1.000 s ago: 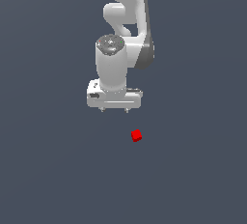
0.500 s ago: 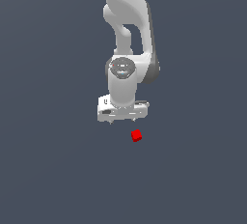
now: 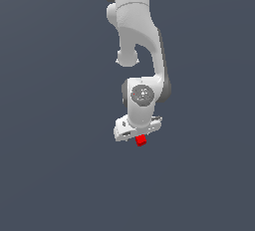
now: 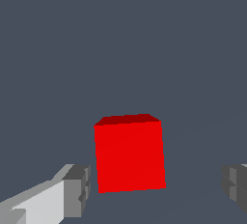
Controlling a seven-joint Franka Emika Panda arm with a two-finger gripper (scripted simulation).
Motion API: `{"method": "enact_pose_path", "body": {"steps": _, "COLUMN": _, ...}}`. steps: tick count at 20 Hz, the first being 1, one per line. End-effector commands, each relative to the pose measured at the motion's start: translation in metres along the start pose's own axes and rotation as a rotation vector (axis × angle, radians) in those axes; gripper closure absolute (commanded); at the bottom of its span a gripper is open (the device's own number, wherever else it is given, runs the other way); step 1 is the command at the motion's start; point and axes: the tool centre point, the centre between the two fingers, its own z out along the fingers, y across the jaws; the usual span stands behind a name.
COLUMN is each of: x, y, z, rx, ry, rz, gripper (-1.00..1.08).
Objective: Pick up the red cube and move it to a goal position.
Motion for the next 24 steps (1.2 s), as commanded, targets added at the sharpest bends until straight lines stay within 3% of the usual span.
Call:
{"method": "enact_pose_path", "body": {"steps": 1, "x": 0.006, "y": -0.007, "z": 0.011, "rx": 0.000, "ry": 0.001, "rz": -0.030, "gripper": -0.92}}
{"method": "enact_pose_path", "body": {"steps": 9, "x": 0.013, "y": -0.016, "z": 0.026, "rx": 0.001, "ry": 0.001, "rz": -0.069, "gripper": -0.92}}
{"method": "enact_pose_path", "body": {"steps": 10, "x": 0.013, "y": -0.016, "z": 0.026, "rx": 0.001, "ry": 0.001, "rz": -0.069, "gripper": 1.08}}
{"method": "enact_pose_path", "body": {"steps": 24, "x": 0.011, "y": -0.014, "z": 0.022, "rx": 0.001, "ry": 0.001, "rz": -0.069, "gripper": 1.08}}
